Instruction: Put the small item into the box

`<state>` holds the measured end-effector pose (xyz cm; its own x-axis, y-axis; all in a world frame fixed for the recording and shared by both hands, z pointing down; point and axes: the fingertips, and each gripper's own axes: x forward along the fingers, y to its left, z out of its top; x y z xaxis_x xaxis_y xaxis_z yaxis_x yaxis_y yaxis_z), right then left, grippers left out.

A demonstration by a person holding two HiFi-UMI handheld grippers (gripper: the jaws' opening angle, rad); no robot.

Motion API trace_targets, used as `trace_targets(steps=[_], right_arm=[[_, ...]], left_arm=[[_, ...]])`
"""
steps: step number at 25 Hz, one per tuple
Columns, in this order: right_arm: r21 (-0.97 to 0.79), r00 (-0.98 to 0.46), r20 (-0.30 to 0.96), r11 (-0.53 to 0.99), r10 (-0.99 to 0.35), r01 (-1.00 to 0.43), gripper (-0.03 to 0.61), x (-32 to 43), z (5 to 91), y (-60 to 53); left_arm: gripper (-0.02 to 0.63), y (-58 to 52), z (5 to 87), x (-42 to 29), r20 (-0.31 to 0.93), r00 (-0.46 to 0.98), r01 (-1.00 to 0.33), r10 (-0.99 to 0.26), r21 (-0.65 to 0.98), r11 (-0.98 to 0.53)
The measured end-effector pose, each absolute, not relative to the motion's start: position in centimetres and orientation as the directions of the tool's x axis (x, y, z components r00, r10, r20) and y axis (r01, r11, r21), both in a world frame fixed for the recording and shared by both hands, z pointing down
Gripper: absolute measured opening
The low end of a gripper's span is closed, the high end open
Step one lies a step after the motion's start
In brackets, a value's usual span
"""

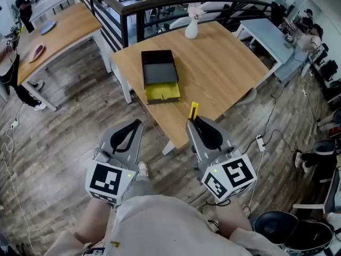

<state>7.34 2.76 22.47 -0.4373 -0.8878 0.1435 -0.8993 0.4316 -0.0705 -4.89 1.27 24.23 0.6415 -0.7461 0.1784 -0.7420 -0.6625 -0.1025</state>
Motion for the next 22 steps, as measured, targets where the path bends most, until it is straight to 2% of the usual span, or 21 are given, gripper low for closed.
trace_targets(steps=[10,15,22], right_arm=[[-0.066,-0.406,0.146,0.400,-0.902,-0.914,0.051,4.0,21.9,-7.8],[-0.062,-0.393,0.155,0.388,-0.906,-0.920,0.051,3.3,22.6,-10.0],[-0.072,-0.377,0.180,0.370,-0.908,-0.926,0.051,2.5,23.4,-12.7]], left_arm=[[0.003,-9.5,23.9,-7.9,0.191,0.675,-0.716,-0.712,-0.060,-0.695],[0.003,-12.2,24.1,-8.3,0.167,0.694,-0.697,-0.700,-0.091,-0.712],[0.003,-15.0,24.5,-9.3,0.183,0.703,-0.691,-0.687,-0.053,-0.721]])
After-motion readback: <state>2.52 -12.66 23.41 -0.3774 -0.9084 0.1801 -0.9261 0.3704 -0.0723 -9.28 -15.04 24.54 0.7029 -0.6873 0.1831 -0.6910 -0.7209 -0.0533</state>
